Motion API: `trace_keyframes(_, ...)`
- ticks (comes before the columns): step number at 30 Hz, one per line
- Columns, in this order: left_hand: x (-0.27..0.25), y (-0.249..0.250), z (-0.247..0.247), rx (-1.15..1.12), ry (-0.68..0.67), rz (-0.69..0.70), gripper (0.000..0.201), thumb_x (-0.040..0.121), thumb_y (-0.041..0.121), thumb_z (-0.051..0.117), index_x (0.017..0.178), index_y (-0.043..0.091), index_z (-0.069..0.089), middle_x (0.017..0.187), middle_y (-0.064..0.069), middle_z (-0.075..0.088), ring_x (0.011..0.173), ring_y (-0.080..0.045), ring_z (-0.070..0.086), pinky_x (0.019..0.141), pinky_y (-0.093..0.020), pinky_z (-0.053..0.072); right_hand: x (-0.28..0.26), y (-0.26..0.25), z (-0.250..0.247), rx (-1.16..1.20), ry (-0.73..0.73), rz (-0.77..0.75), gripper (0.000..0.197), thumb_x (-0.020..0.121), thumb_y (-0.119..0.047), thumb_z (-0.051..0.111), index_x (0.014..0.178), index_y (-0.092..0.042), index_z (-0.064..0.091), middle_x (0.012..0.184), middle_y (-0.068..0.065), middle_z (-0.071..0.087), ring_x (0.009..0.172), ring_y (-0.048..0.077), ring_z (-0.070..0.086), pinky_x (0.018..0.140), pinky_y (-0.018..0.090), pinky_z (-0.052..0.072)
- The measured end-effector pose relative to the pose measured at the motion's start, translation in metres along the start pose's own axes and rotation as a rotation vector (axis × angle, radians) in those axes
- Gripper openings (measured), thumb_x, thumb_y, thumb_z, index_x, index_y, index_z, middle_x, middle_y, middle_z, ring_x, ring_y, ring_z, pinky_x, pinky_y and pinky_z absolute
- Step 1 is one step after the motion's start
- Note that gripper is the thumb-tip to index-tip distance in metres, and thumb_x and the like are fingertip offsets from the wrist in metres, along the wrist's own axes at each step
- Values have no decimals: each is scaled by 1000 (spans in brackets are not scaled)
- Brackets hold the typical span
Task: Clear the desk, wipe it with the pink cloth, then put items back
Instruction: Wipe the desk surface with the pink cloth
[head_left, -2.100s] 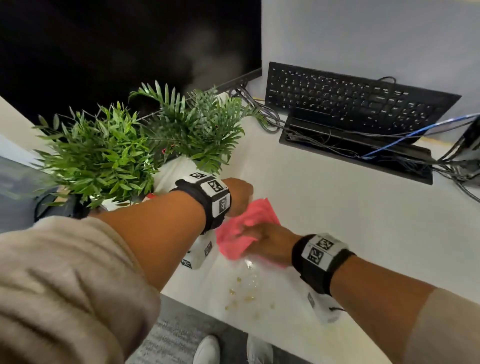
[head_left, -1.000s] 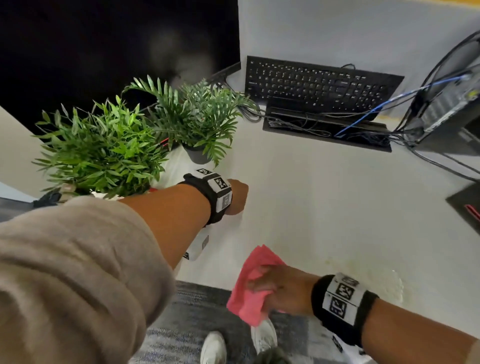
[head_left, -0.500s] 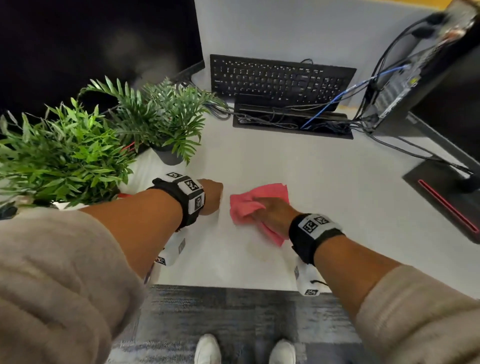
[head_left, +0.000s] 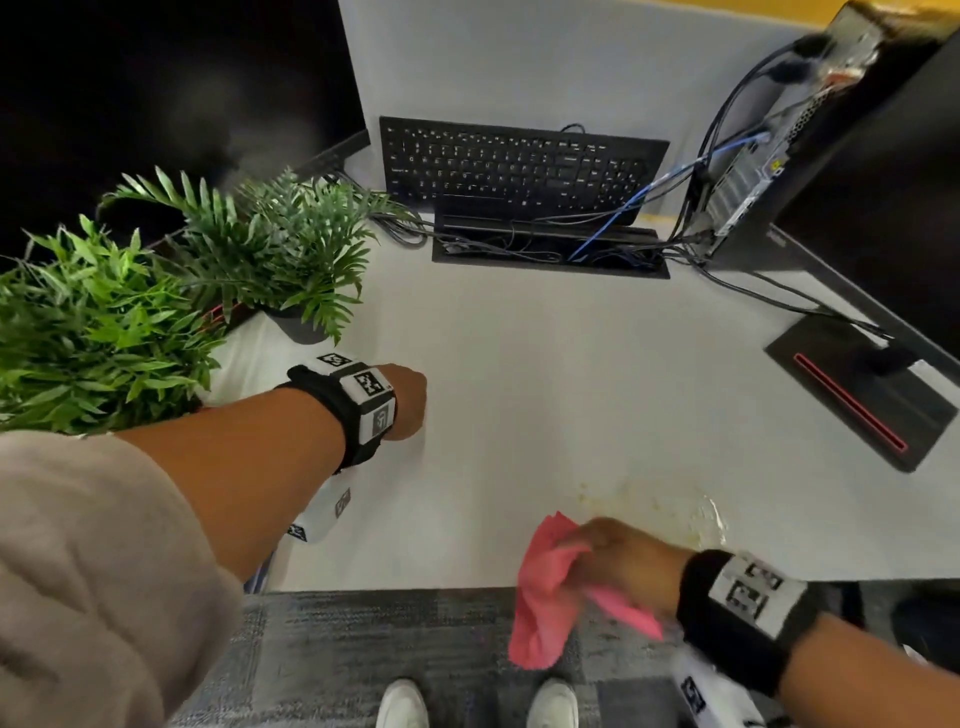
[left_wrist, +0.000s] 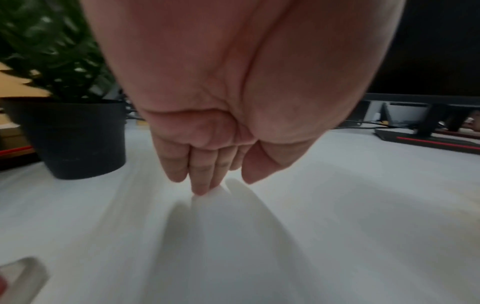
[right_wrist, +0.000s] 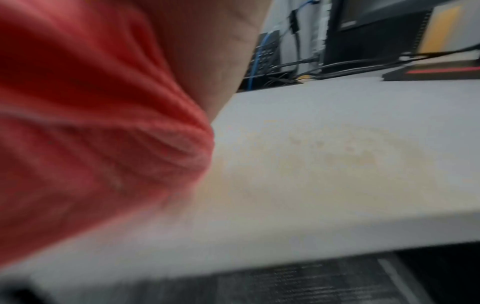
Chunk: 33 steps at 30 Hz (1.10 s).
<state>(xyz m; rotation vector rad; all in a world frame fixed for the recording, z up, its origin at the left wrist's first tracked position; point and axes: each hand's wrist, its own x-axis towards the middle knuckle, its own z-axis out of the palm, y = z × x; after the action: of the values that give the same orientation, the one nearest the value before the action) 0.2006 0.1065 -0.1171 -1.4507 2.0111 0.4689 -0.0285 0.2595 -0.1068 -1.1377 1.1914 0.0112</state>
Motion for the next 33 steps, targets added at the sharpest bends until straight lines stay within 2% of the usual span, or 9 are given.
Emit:
trace_keyframes(2,0,13,2,-11,20,53,41,99,14,40,139,7,43,143,-12,48,130,-27,49,104,-31,39,-2,-24,-29,8,136,1,55,50,-46,72,95,-15,74,97,6,75,92,18,68,93,35,49)
trace_keyframes(8,6,35,10,10,41,157,40,95,9,42,135,8,49,138,-11,54,125,-29,53,103,-33,42,53,-61,-110,291,627,-118,23,78,-25,65,96,-13,71,84,5,73,82,23,67,74,32,51)
trace_keyframes(11,6,26,6,-92,45,125,45,96,6,39,141,8,41,144,-12,47,132,-30,46,108,-34,38,80,-57,-84,284,579,-138,16,88,-30,66,98,-19,73,83,-4,74,70,9,69,61,22,53)
trace_keyframes(13,8,18,5,-151,45,134,47,94,5,37,142,7,38,145,-14,46,132,-32,46,111,-40,37,91,-46,-46,259,476,-162,13,85,-25,70,97,-20,72,85,-7,74,74,6,69,81,29,58)
trace_keyframes(18,7,13,7,-222,17,124,52,96,9,38,148,10,31,152,-11,38,138,-29,39,115,-41,32,76,5,44,-87,190,-102,44,79,-33,68,120,-44,59,141,-4,43,131,22,40,111,37,37)
trace_keyframes(21,7,15,9,-224,15,125,48,96,9,37,145,9,34,146,-13,44,132,-31,45,112,-42,36,35,22,44,-63,98,-100,43,78,-30,64,121,-32,64,130,-11,44,119,5,37,101,14,26)
trace_keyframes(24,4,19,9,-177,28,116,50,96,10,38,146,10,31,145,-12,45,131,-30,46,110,-39,38,6,23,17,110,126,-79,33,80,-22,63,103,1,68,105,14,68,93,12,64,92,28,52)
trace_keyframes(30,2,62,7,0,144,253,45,93,9,39,136,12,48,141,-9,52,130,-28,48,108,-37,40,16,-19,-92,109,588,-179,17,77,-31,65,79,-16,72,79,-1,74,77,16,67,80,34,49)
trace_keyframes(33,4,77,6,69,130,245,40,93,7,40,130,9,53,134,-10,57,124,-29,53,101,-34,44,31,-26,-107,28,593,-211,15,88,-27,60,74,-28,65,69,-12,67,67,7,63,63,22,46)
